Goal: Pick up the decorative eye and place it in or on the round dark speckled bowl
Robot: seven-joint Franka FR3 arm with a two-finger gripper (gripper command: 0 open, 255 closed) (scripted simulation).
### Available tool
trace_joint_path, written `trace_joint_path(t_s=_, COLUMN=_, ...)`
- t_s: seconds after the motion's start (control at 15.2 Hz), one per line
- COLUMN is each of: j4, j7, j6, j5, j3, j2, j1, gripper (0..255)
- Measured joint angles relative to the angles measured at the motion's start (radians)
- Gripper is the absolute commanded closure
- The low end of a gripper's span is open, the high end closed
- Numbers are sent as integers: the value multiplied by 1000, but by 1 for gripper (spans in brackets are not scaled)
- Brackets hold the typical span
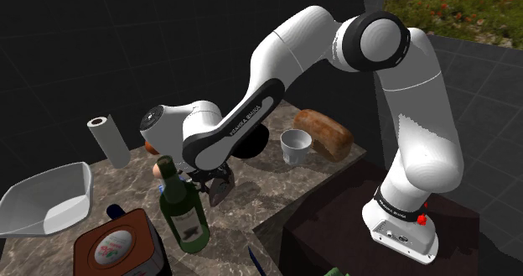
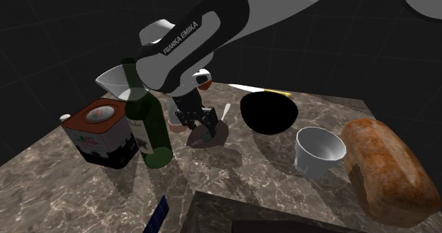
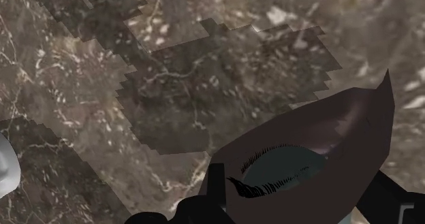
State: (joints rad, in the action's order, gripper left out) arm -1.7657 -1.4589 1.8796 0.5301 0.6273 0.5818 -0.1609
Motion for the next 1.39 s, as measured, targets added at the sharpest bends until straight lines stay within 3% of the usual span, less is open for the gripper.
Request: trace_joint_path(t_s=1.39, j4=72, j7=77, j6=-173, j5=-90, j3=51, j2=-134, j1=30, gripper=255)
